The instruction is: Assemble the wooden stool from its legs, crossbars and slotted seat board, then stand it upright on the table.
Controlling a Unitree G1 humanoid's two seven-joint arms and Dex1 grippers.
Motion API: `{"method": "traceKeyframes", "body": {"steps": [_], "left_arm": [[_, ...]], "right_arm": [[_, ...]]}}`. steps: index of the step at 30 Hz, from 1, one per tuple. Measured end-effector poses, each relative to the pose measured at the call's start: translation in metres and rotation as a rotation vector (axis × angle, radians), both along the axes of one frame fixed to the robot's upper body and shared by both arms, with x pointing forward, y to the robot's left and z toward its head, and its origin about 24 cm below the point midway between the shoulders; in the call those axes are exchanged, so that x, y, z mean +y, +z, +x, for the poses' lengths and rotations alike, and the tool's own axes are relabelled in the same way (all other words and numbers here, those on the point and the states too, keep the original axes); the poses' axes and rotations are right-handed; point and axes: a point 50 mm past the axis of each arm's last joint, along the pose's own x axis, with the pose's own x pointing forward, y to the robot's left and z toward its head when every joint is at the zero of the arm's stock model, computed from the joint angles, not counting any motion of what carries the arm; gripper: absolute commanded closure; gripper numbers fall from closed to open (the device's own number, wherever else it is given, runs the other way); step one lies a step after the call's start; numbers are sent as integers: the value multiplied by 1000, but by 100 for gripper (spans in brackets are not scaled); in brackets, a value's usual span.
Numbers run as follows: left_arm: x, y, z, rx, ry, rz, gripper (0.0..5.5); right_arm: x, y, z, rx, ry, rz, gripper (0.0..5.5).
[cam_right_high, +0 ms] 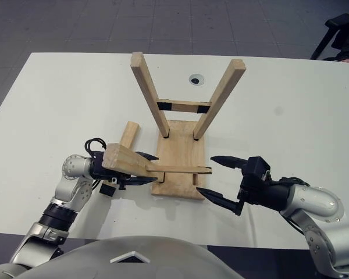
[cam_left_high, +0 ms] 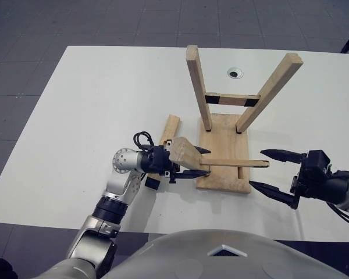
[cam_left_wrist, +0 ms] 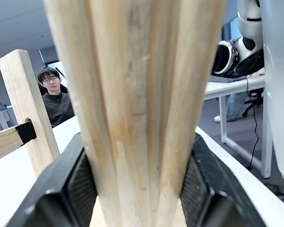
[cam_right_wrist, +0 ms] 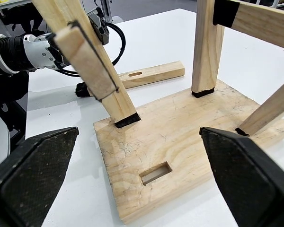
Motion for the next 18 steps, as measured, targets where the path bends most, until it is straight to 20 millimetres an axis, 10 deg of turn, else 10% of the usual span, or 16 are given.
{"method": "traceKeyframes", "body": {"steps": [18], "left_arm": [[0,1,8,-18,-61,12,344]], "right_arm": [[-2,2,-2,5,-10,5,77]]}}
